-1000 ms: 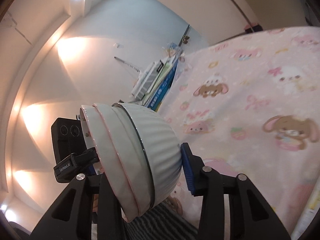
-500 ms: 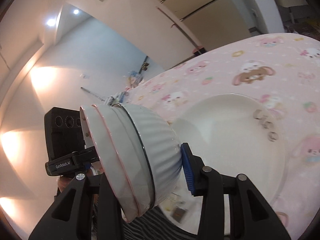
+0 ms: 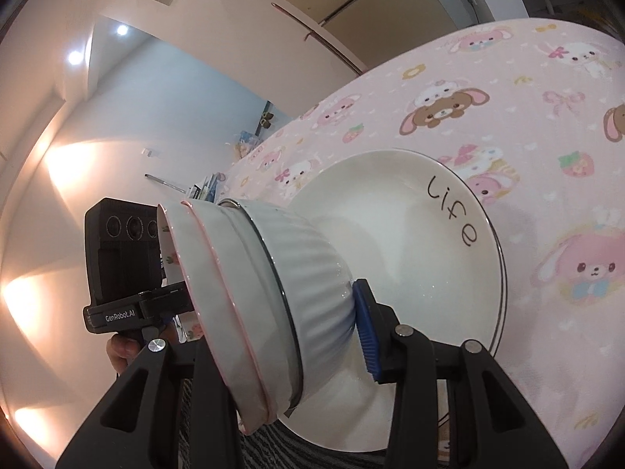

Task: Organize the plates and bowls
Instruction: 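Lower the bowl stack upright onto the 'life' plate with both tools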

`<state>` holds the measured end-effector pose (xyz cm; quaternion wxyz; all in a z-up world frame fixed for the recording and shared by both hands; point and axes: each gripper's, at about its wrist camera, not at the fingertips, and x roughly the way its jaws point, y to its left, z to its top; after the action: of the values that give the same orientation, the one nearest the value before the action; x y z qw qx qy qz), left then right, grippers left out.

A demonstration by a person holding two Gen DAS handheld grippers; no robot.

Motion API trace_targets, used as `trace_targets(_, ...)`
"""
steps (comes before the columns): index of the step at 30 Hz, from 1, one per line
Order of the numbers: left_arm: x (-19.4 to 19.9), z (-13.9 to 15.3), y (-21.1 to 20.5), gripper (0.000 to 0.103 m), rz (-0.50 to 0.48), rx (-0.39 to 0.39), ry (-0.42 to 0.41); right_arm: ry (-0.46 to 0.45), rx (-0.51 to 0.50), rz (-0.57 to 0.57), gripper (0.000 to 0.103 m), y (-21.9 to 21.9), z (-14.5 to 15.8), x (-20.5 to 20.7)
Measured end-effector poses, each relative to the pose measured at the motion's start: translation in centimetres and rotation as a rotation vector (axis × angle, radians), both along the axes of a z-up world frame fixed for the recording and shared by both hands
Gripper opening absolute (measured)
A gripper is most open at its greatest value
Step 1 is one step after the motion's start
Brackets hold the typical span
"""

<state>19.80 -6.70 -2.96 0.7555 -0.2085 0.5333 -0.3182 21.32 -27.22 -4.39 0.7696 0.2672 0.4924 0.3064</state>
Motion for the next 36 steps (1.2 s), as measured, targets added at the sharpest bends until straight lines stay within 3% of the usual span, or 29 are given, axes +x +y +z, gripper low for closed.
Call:
trace_targets(6,0.7,-0.2,-0.3,0.04,-0.007,0.018,0.015,0.035,-0.038,-0.001,0.038,0.3,-0.3,0.5)
trace_targets(9,0.9,0.3,-1.0,0.04,-0.021,0.069,-0.009,0.048,-0.055,0.009,0.038,0.3,-0.2,1.0)
trace_targets(13,0.2,1.9,-2.5,0.04,-0.051,0.209,-0.139,0.004,-0.12,0.053,0.039,0.8,0.0,1.3)
trace_targets(18,0.0,2.7,-3.5,0.04,-0.063,0.291,-0.246,-0.04,-0.2,0.052,0.041,1.0,0.5,1.4)
trace_targets(21,-0.1,3.0,-4.2,0.04,-0.066,0.35,-0.3,-0.038,-0.191,0.039,0.043,0.7,0.5,1.7)
trace_targets(24,0.0,3.1,-4.2,0.041,-0.067,0.356,-0.337,-0.091,-0.232,0.037,0.043,0.7,1.7,1.6)
trace_targets(25,0.0,3.2,-4.0,0.044,-0.058,0.357,-0.35,-0.105,-0.264,0.046,0.043,1.1,2.1,1.4)
trace_targets(26,-0.1,3.4,-3.7,0.057,-0.045,0.354,-0.369,-0.132,-0.291,0.048,0.044,1.3,2.5,1.2)
trace_targets(27,-0.1,3.7,-3.4,0.078,-0.038,0.351,-0.383,-0.161,-0.321,0.045,0.048,1.4,3.0,0.8)
trace_targets(28,-0.3,3.9,-3.2,0.085,-0.038,0.351,-0.396,-0.184,-0.348,0.041,0.063,1.4,3.3,0.5)
trace_targets(29,-0.6,4.4,-2.9,0.087,-0.036,0.347,-0.42,-0.207,-0.37,0.031,0.08,1.4,3.7,0.1)
trace_targets(31,-1.4,5.3,-2.4,0.087,-0.033,0.337,-0.465,-0.264,-0.424,-0.006,0.1,1.1,4.7,-0.8)
trace_targets(32,-1.8,5.9,-2.2,0.087,-0.023,0.337,-0.492,-0.294,-0.446,-0.026,0.103,0.9,5.4,-1.4)
trace_targets(35,-4.0,7.9,-1.4,0.103,0.016,0.338,-0.611,-0.382,-0.465,-0.077,0.103,0.2,7.6,-3.5)
trace_targets(36,-4.7,8.5,-1.1,0.103,0.03,0.336,-0.651,-0.424,-0.468,-0.086,0.103,0.1,8.4,-4.5)
